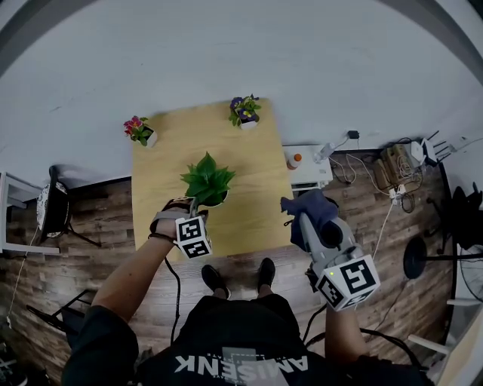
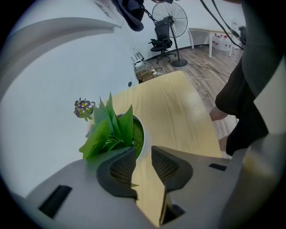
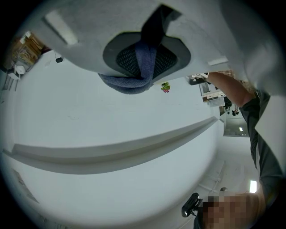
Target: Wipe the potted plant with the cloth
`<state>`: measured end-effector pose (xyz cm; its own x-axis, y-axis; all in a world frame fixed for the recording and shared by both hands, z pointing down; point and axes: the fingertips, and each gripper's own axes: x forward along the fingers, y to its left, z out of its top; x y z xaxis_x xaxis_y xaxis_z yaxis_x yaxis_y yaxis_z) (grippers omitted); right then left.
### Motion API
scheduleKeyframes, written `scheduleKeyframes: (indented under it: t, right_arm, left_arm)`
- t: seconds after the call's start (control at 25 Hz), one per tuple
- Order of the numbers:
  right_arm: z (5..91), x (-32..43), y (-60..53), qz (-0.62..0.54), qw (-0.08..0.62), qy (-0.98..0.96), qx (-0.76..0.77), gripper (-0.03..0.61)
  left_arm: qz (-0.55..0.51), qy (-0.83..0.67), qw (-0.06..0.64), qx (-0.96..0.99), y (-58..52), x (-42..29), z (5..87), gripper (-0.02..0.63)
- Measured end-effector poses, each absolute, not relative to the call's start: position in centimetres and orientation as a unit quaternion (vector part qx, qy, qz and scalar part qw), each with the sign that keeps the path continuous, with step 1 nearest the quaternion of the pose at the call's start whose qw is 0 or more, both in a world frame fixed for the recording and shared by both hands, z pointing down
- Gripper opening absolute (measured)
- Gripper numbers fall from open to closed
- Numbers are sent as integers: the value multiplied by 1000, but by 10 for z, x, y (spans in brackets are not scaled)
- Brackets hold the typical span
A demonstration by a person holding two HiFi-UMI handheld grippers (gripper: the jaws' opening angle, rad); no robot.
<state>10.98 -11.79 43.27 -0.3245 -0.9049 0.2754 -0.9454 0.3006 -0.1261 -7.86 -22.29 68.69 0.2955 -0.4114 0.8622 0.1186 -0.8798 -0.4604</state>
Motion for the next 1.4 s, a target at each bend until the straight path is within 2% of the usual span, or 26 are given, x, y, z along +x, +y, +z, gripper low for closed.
scheduleKeyframes:
  t: [0.08, 0.4, 0.64, 1.08, 1.28, 1.4]
  right_arm:
    - [435, 109, -118, 136, 75, -801, 578, 46]
    - [448, 108, -114, 150, 78, -795, 583, 46]
    - [451, 109, -112, 149, 76, -791, 588, 46]
    - [453, 102, -111, 152, 75, -796, 581, 46]
    - [438, 93, -113, 139, 66, -809, 567, 46]
    - [425, 85, -116, 125, 62, -823, 551, 46]
  left_arm:
    - [-586, 94, 226, -773, -227, -79, 688, 94]
    - [-607, 66, 300, -733, -231, -85, 697, 90]
    - [-603, 51, 338, -721, -230, -83, 699, 48]
    - [-617, 23, 270, -739, -225, -91, 689, 21]
    - [-583, 22, 198, -787, -208, -78, 630, 21]
    - [-566, 7, 188, -803, -192, -67, 585, 20]
